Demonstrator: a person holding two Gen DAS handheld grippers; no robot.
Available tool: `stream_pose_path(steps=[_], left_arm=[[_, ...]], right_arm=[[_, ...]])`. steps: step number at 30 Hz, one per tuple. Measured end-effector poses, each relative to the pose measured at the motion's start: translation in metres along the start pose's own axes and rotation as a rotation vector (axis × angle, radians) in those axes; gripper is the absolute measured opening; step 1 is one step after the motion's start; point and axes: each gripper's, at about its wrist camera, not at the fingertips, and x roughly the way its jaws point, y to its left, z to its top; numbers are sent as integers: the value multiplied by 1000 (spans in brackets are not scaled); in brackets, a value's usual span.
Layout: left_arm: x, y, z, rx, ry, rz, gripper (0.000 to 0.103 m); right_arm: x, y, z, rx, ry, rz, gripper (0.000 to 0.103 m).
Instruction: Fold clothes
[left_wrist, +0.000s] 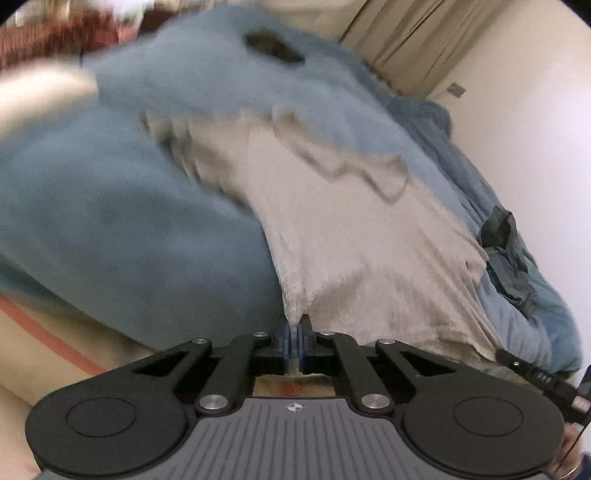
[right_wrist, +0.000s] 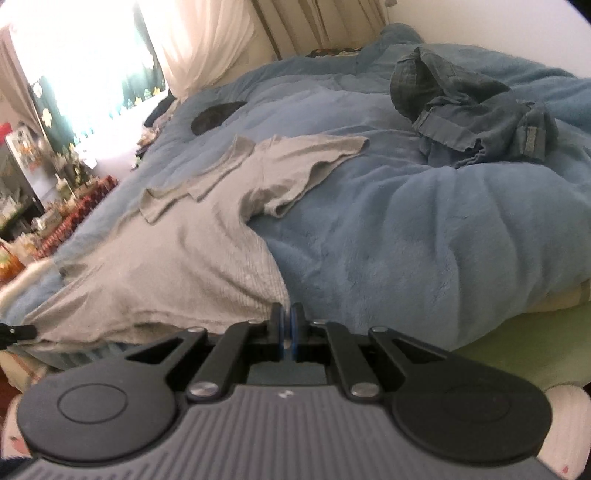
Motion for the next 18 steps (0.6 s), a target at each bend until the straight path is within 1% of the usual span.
stream_pose_path(steps=[2, 4, 6, 7, 9, 11, 13, 14, 15, 18], left_arm=[[-16, 8, 7, -9, -18, 0, 4], [-16, 12, 7, 12, -6, 38, 4], [-3, 21, 1, -6, 45, 65, 4], [7, 26, -2, -27, 81, 71, 4], [27, 30, -12, -29, 134, 103, 5], [40, 31, -21, -23, 158, 121, 7], [47, 30, -26, -10, 174, 135, 9], [48, 29, -27, 2, 180, 143, 10], [50, 27, -28, 13, 185, 152, 14], [41, 27, -31, 25, 167, 144, 16]], right_arm=[[-5, 2, 1, 6, -1, 22, 4], [-4, 6, -2, -1, 23, 40, 4], [1, 6, -7, 10, 55, 50, 4], [6, 6, -12, 7, 72, 38, 4], [18, 2, -20, 13, 103, 14, 4], [24, -1, -24, 23, 116, 6, 4], [26, 0, -24, 12, 114, -5, 6], [26, 1, -24, -1, 112, -13, 13], [26, 2, -24, -12, 113, -21, 16], [19, -3, -23, -3, 110, -20, 17]])
